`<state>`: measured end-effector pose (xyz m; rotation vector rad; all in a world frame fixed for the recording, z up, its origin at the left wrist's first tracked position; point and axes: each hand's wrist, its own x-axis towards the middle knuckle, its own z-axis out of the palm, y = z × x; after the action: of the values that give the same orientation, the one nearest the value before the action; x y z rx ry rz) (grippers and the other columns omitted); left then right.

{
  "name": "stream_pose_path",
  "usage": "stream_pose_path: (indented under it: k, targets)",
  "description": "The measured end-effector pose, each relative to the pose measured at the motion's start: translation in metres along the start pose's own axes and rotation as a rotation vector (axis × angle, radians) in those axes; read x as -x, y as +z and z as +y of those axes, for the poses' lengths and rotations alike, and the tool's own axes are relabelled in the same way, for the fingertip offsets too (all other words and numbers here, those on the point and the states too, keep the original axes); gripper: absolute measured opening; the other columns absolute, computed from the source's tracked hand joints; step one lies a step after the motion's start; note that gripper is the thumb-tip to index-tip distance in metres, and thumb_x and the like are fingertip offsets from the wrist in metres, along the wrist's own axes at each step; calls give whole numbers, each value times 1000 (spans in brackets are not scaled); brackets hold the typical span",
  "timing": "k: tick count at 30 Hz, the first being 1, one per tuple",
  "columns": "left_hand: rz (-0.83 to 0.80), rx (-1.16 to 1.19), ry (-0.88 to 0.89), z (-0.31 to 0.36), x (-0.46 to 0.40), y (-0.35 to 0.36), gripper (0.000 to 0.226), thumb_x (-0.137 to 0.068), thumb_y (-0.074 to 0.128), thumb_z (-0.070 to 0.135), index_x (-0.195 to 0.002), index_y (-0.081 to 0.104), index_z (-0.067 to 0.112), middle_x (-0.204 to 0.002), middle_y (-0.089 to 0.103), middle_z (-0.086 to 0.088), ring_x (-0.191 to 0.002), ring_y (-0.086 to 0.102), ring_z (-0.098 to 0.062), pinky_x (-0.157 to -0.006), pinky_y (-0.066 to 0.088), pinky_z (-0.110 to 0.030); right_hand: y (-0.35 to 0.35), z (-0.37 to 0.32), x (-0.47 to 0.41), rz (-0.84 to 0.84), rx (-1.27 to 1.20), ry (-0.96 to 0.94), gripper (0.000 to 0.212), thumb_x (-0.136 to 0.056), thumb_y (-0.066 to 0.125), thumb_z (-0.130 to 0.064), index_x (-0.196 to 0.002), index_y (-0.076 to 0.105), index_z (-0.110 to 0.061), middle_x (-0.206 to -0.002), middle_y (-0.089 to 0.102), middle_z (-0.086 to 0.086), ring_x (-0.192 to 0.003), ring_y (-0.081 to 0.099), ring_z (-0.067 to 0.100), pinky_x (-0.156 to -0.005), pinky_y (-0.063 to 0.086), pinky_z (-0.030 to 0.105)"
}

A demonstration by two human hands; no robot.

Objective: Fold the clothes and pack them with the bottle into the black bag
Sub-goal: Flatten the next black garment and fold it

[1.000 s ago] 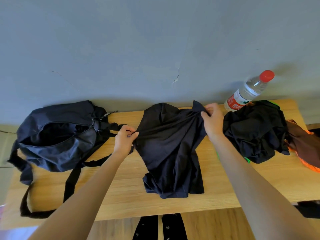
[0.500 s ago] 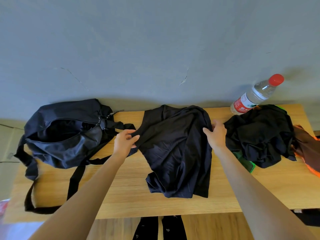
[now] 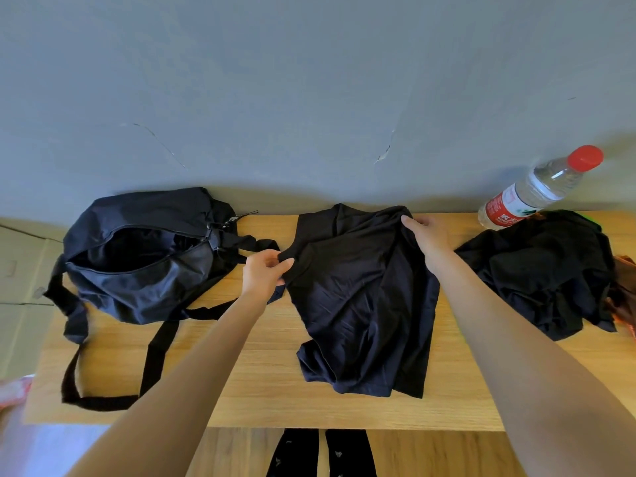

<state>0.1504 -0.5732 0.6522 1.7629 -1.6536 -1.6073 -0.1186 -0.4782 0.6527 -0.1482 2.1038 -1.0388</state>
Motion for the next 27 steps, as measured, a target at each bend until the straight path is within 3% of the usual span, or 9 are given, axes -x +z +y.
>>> stream_pose_path:
  k: [2, 4, 7, 9, 11, 15, 20, 24, 27]
  targets:
    - [-4, 11, -10, 1, 2, 0, 14, -89, 61, 11, -101, 62, 4, -95, 65, -10, -94, 64, -19, -66, 53, -20, -1, -4, 1, -22, -90, 64, 49, -96, 52, -29, -124, 49, 11, -129, 53, 23, -107, 54, 35, -87, 39, 33]
    - [2, 26, -18, 1, 5, -2, 15, -91, 59, 11, -102, 61, 2, -92, 64, -8, -92, 63, -17, -64, 52, -18, -4, -7, 0, -40, -142, 121, 42, -100, 44, -27, -122, 53, 7, -120, 58, 19, -93, 56, 28, -86, 40, 32]
    - [13, 41, -9, 4, 11, -4, 12, -92, 57, 9, -101, 60, 2, -83, 62, -2, -82, 61, -10, -58, 51, -14, -10, -11, 3, -64, -158, 146, 23, -101, 41, -22, -86, 55, -10, -93, 56, 11, -79, 51, 22, -74, 39, 32]
    - [21, 57, 5, 7, 13, -6, 11, -91, 58, 9, -100, 61, 3, -86, 64, -5, -86, 62, -14, -68, 54, -21, -16, -11, 6, -88, -159, 109, 18, -96, 50, -17, -79, 51, -20, -95, 56, 7, -84, 52, 23, -76, 42, 34]
    - [32, 85, 15, 12, 16, -9, 15, -91, 59, 9, -103, 62, 1, -92, 66, -9, -90, 63, -16, -68, 55, -21, -22, -13, 15, -131, -183, 51, 13, -90, 62, -12, -84, 56, -21, -98, 61, 8, -89, 58, 25, -81, 48, 36]
    - [53, 118, 52, 25, 23, -17, 17, -90, 61, 12, -102, 63, 1, -99, 68, -13, -92, 65, -20, -70, 54, -22, -40, -20, 37, -168, -259, -74, 26, -84, 64, 3, -105, 59, -13, -92, 63, 6, -82, 62, 21, -68, 51, 29]
    - [78, 185, 126, 51, 43, -35, 9, -92, 58, 10, -97, 64, 6, -88, 67, -3, -82, 63, -12, -59, 50, -11, -71, -30, 66, -139, -315, -210, 25, -87, 57, 6, -90, 59, -19, -91, 62, 2, -81, 60, 18, -62, 48, 24]
    - [64, 227, 170, 70, 57, -55, 8, -92, 58, 11, -94, 65, 12, -94, 68, -9, -89, 64, -20, -79, 54, -33, -95, -39, 88, -125, -353, -279, 29, -89, 52, 8, -93, 61, -19, -87, 63, 4, -76, 60, 18, -56, 47, 25]
    - [70, 251, 228, 87, 72, -67, 17, -92, 57, 9, -82, 59, 22, -82, 62, -1, -79, 61, -12, -77, 53, -29, -109, -45, 105, -122, -387, -300, 35, -88, 48, 12, -98, 62, -18, -84, 63, 4, -69, 63, 13, -58, 48, 26]
